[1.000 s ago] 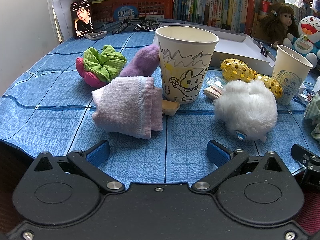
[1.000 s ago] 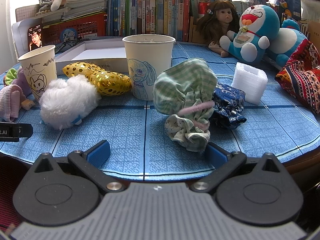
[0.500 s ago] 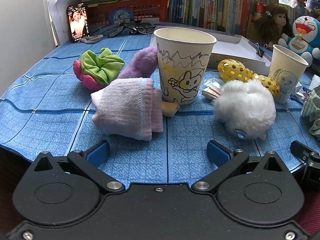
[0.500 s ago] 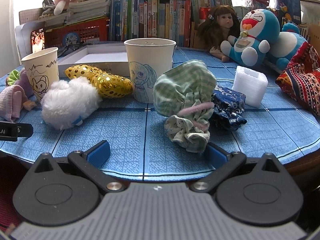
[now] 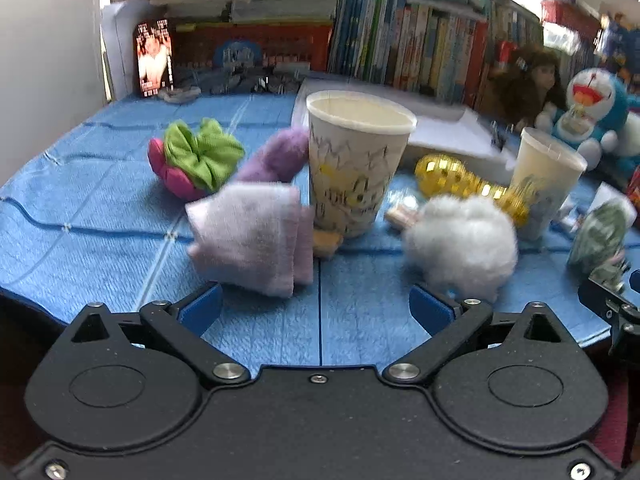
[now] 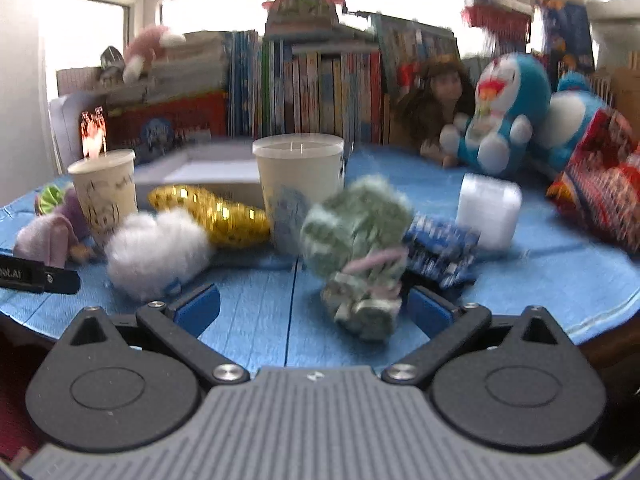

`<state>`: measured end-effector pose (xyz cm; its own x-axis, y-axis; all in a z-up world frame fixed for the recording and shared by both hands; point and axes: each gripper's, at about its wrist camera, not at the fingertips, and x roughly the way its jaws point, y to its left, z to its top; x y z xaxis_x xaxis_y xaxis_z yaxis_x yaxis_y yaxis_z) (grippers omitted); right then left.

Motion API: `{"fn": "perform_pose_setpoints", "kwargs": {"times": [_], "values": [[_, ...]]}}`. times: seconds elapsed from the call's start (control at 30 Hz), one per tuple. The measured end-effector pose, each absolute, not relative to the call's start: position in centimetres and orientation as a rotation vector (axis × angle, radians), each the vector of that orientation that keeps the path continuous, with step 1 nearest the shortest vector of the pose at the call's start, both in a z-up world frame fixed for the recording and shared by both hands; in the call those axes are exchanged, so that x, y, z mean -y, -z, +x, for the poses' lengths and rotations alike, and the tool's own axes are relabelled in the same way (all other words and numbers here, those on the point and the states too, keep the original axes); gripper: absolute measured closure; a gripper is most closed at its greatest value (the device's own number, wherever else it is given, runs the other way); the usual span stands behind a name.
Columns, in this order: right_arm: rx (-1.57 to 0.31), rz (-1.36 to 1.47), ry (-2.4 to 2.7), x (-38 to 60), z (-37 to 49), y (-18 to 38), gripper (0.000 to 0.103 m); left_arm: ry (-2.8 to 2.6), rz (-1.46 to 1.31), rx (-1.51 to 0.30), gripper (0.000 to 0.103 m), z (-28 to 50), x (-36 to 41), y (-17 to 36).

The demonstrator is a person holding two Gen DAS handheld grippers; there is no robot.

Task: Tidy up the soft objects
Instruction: 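Grasp the white fluffy ball with the left tool while the right tool grasps the green gingham pouch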

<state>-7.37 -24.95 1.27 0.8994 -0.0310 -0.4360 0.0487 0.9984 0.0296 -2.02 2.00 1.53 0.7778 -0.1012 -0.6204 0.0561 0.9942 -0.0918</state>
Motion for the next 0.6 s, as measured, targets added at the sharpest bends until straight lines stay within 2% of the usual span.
{"fn": "perform_pose_setpoints", "kwargs": {"times": [0.07,0.17,0.3,0.6], "values": [[-0.435,0.004,0.053,24.8,-7.3,-1.5,0.000,0.101,-0.073,-0.640,0.009,-2.4,-2.1,-2.2],[-0.439,0.004,0.068,25.1,-6.6,-1.4,0.010,0.146,-0.104,-0.625,0.017,-2.6,-2.0,-2.9],[-0.429,0.022,0.074,25.5,-5.9,-1.5,0.017,0.239,-0.124,-0.615,0.017,-2.6,-1.0,-3.6],[-0.429,0.034,0.082,26.5,-4.1,-1.1,0.022,0.317,-0.059,-0.611,0.014,-0.5,4.2,-2.6]]}}
